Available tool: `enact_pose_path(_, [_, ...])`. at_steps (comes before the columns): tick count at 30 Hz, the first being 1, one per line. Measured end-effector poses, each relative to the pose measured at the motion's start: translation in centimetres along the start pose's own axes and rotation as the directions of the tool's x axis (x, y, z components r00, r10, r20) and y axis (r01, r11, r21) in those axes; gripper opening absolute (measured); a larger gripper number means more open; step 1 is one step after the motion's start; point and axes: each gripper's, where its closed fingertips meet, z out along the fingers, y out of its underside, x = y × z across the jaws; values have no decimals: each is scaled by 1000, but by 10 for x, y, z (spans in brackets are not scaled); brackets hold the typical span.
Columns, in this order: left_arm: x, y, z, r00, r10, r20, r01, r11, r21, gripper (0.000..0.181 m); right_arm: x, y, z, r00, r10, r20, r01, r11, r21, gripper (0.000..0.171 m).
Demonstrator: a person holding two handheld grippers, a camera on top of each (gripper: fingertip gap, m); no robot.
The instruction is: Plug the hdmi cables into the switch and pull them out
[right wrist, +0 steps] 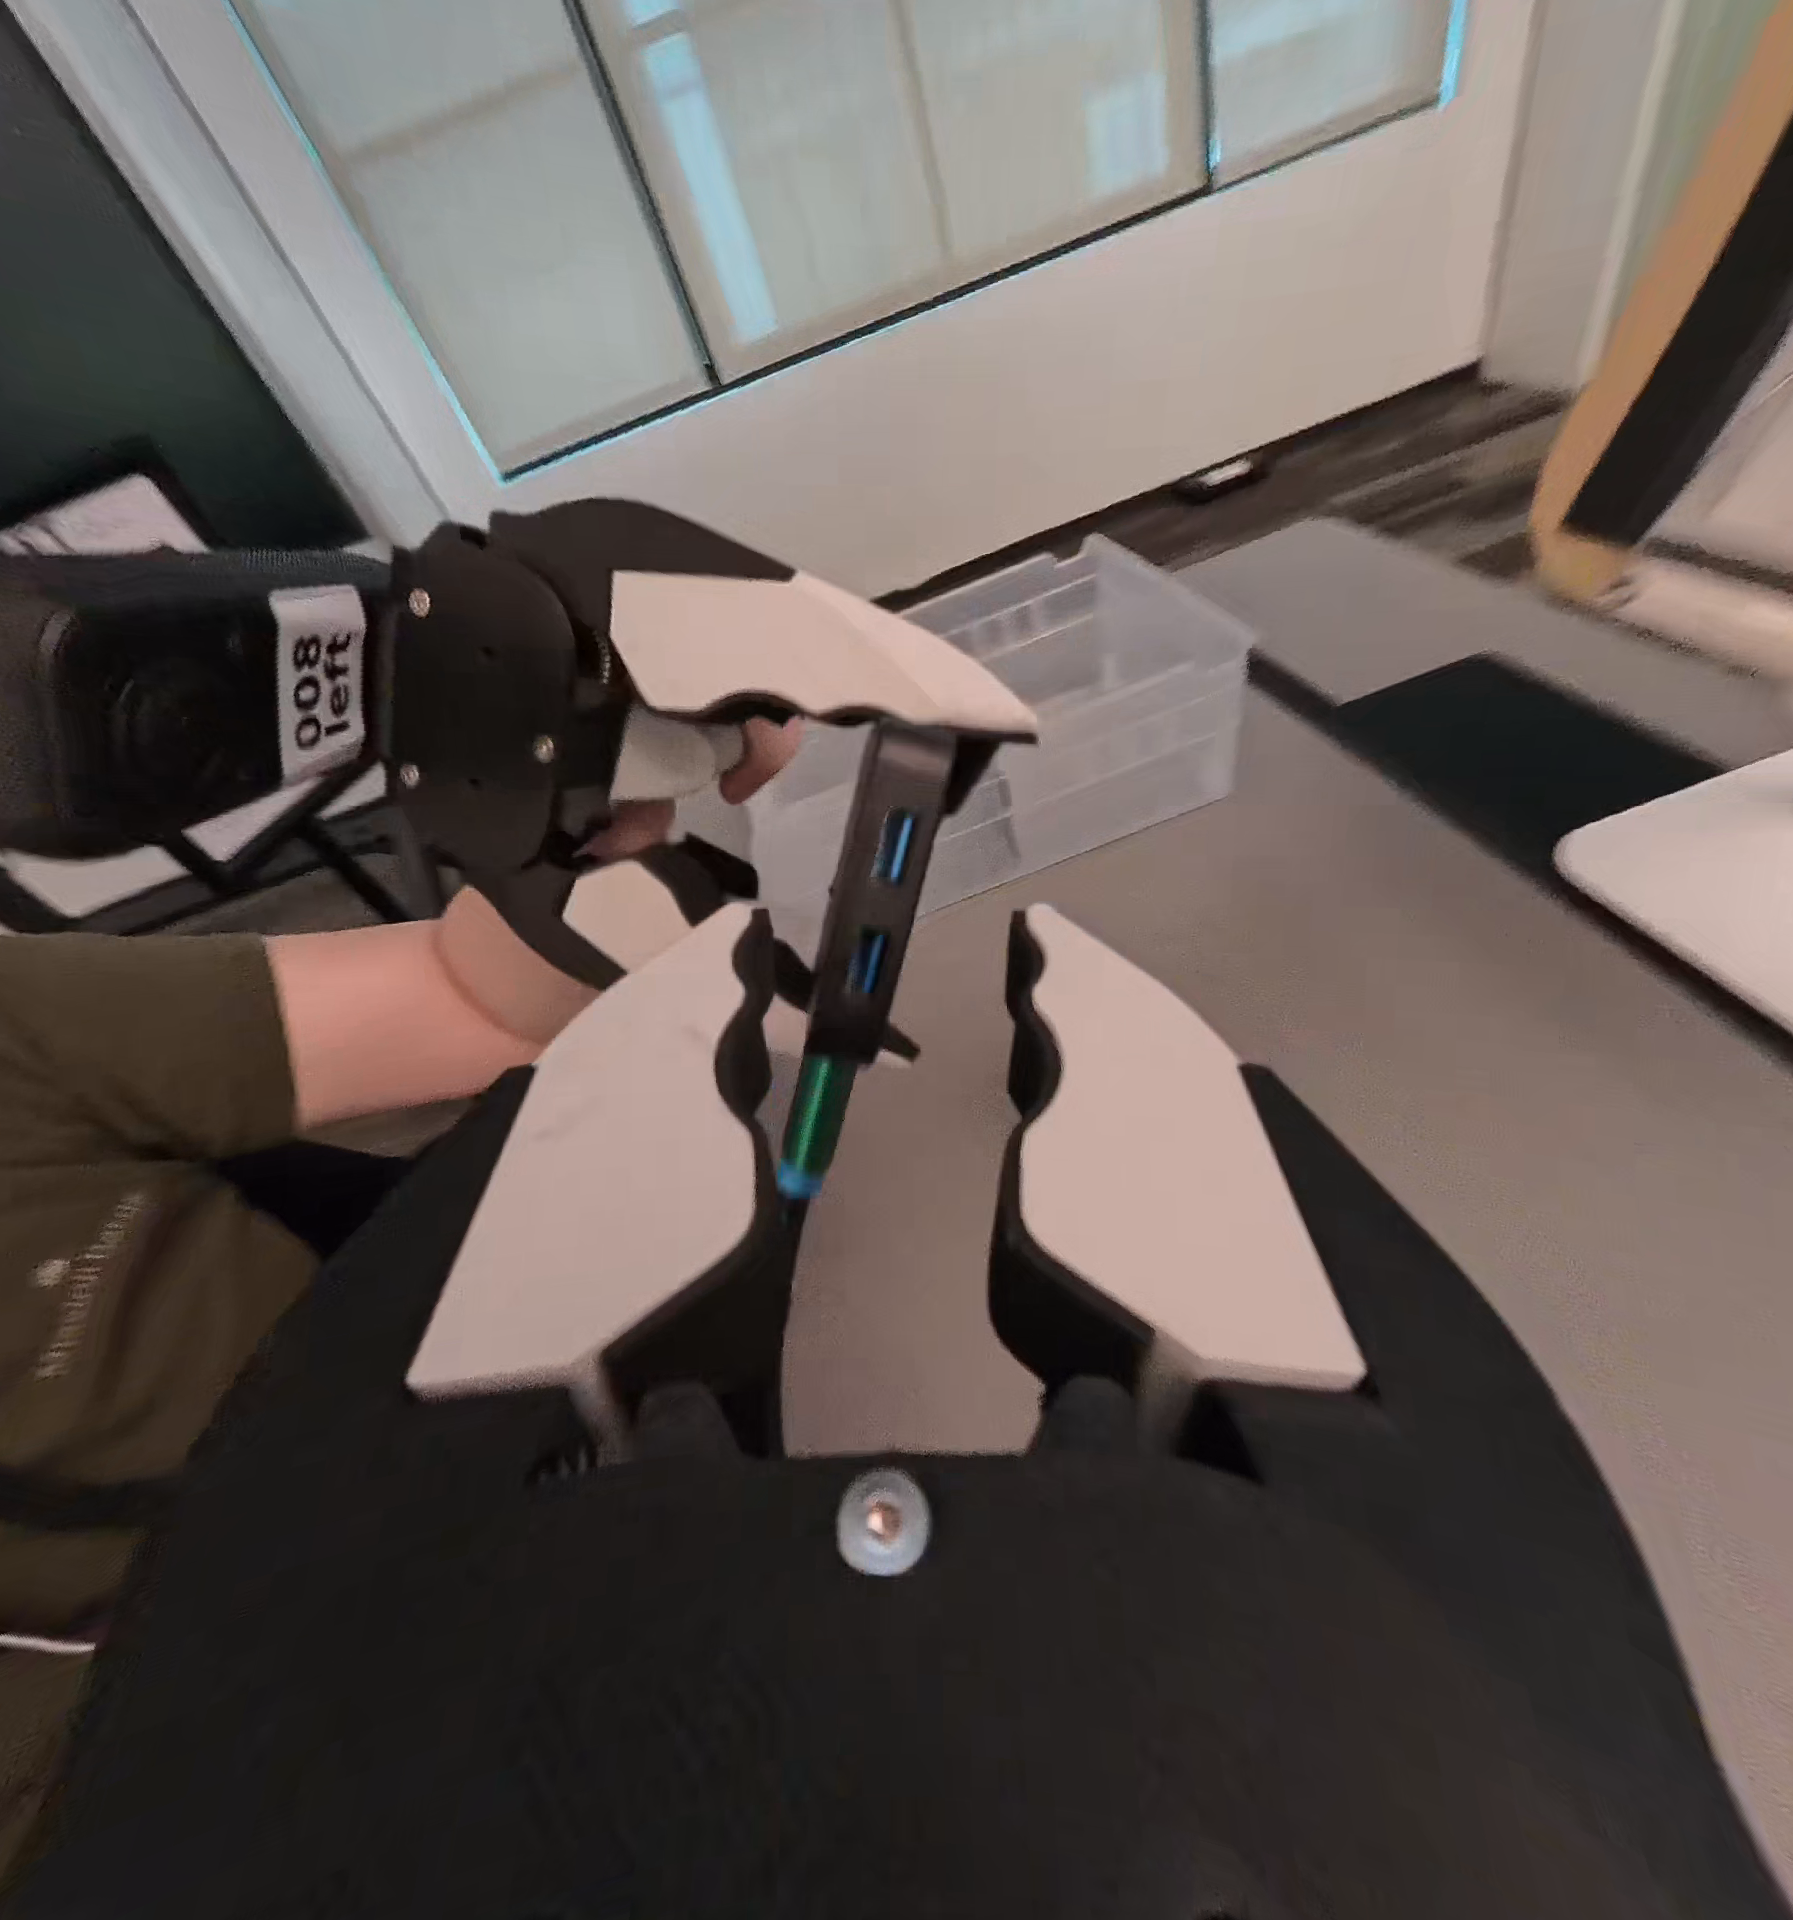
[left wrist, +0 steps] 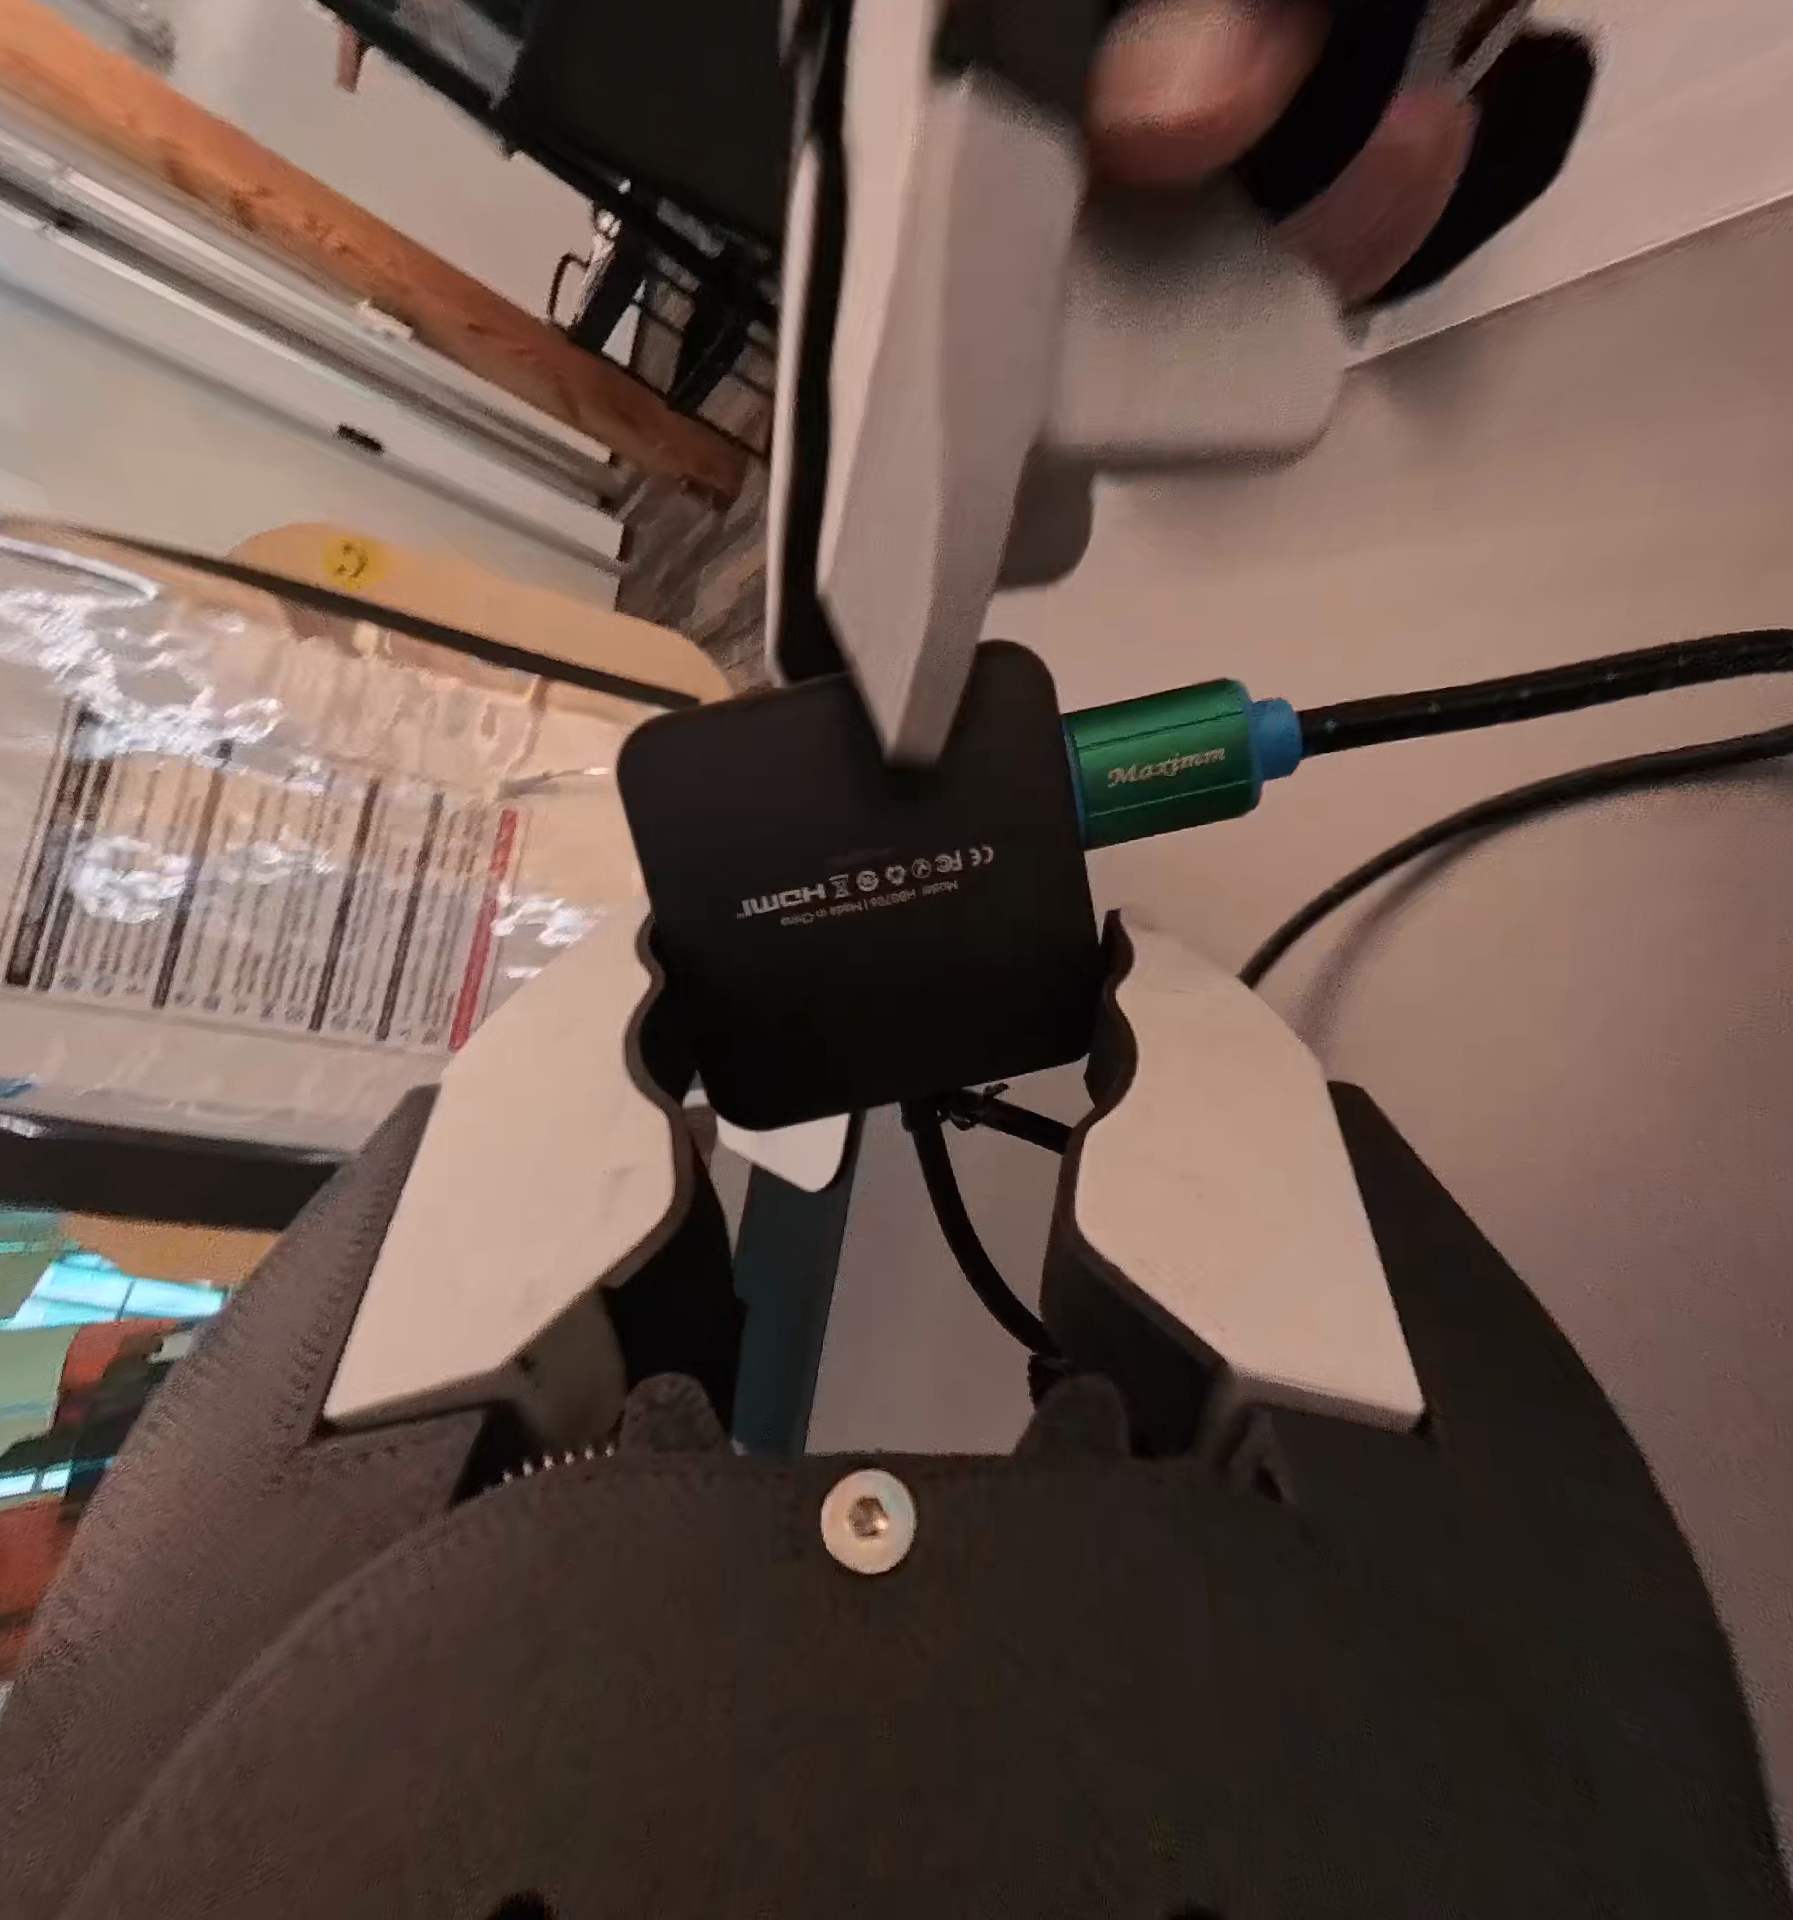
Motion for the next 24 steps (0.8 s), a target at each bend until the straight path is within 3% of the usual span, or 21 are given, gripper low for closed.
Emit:
enact_pose_path(2, [10,-6,1,999,28,-36,-27,999,23,76,2,13,11,998,64,25,-62,996,-58,44])
enact_pose_path(4, [20,-4,3,995,50,-82,-48,999,27,77,-13,25,13,980,142,142,-120,981,-152,19])
enact_pose_path(5, [24,-6,4,994,42,-102,-37,998,44,77,-12,29,11,978,154,143,-125,974,-190,18])
enact_pose_path(7, [21,-12,4,997,16,-77,-9,996,87,77,-11,27,7,980,139,140,-112,977,-184,16])
enact_pose_path(10, [-6,-23,-11,997,-41,65,29,985,172,78,1,0,-16,999,23,32,-20,997,-77,15])
enact_pose_path(13, [-30,-42,-38,969,-242,55,214,926,310,82,1,-48,-79,994,-85,-68,94,986,140,15])
enact_pose_path(15, [-39,-52,-53,939,-343,2,315,865,390,77,-5,-82,-141,973,-163,-166,211,917,338,15])
enact_pose_path(17, [-39,-55,-58,929,-368,-44,353,843,406,73,-2,-98,-208,951,-137,-279,261,837,480,15])
enact_pose_path(21, [-31,-50,-48,932,-356,-69,357,865,353,73,19,-78,-296,959,-55,-277,218,769,601,16])
enact_pose_path(24, [-21,-50,-40,927,-357,-117,376,867,327,73,74,-36,-326,931,98,-352,128,814,566,15])
